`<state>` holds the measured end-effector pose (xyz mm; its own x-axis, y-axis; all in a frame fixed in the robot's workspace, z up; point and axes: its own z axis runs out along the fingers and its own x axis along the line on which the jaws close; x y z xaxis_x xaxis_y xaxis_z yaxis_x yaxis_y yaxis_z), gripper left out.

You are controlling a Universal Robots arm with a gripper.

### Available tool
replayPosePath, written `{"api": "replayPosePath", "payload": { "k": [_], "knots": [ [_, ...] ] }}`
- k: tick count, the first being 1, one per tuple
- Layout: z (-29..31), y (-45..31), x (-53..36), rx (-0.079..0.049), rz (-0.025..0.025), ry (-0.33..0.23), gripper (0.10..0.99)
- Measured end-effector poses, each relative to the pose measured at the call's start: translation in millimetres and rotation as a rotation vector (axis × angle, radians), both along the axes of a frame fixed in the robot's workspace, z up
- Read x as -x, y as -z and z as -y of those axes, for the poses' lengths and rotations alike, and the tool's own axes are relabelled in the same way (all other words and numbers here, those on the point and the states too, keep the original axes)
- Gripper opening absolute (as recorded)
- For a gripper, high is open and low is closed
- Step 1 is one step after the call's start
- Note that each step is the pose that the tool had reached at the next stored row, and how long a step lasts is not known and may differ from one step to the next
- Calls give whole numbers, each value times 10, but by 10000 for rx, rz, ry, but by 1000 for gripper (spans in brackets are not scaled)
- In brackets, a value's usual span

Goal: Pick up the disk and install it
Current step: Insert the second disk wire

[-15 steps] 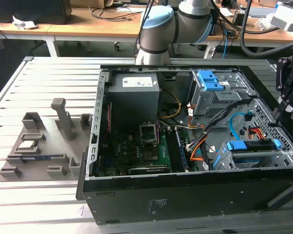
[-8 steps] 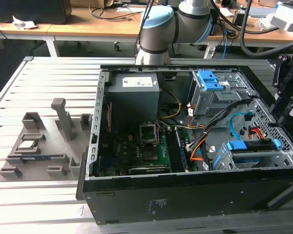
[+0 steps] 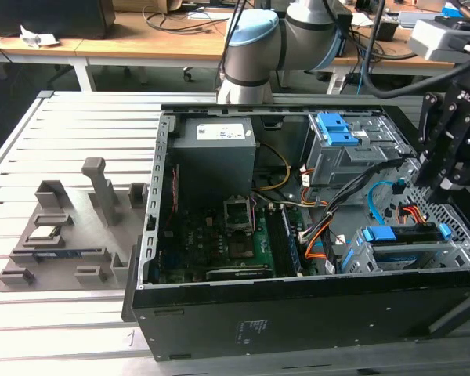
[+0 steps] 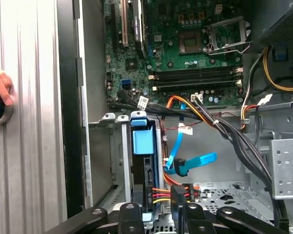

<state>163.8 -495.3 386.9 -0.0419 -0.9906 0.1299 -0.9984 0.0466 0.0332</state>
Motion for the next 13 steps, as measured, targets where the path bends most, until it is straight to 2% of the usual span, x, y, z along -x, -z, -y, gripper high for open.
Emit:
{"api": "replayPosePath", "payload": {
  "k": [4, 8, 11, 13],
  "knots": [
    [-135, 12, 17, 0, 0, -45, 361],
    [-148, 38, 102, 0, 0, -101, 361],
    [-150, 107, 208, 1, 0, -312, 361],
    [-150, 123, 232, 0, -1, -404, 361]
  ]
}}
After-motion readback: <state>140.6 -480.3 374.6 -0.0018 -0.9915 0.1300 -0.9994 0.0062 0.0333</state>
